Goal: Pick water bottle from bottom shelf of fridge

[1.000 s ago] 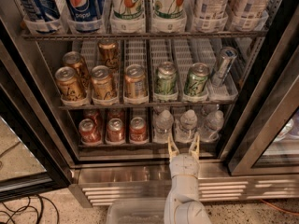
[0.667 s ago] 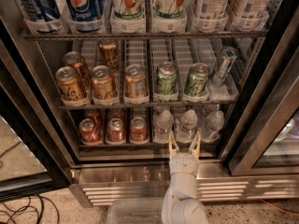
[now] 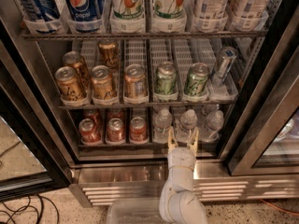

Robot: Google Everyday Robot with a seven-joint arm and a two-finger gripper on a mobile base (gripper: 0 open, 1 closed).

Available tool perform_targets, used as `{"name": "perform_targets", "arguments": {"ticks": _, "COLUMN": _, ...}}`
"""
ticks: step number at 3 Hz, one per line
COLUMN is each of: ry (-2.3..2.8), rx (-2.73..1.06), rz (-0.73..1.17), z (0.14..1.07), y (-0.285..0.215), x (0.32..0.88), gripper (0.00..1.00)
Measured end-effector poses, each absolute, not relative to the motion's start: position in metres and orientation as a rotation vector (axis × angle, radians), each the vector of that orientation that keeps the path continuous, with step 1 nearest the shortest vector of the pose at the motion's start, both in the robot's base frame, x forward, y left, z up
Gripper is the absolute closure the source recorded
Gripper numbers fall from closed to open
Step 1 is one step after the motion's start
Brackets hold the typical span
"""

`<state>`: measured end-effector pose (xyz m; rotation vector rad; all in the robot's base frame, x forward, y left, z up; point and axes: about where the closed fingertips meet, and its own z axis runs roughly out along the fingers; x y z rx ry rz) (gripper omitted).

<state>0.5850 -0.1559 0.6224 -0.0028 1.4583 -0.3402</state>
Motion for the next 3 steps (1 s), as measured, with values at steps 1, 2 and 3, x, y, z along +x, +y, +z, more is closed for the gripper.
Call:
{"name": "perform_targets", "arguments": {"ticks": 1, "ry": 1.447, "rx": 0.008, "rz": -0.359, "z": 0.622, "y": -0.157, "x": 0.596, "gripper": 0.32}}
{"name": "perform_targets", "arguments": {"ticks": 2, "ry": 1.440, "rx": 0.022, "rz": -0.382, "z": 0.621, "y": -0.161, "x": 0.605, "gripper": 0.32}}
{"name": "perform_targets", "arguments": {"ticks": 3, "ry": 1.434, "rx": 0.040, "rz": -0.406, "z": 0.621, "y": -0.167, "x": 0.615, "gripper": 0.31}}
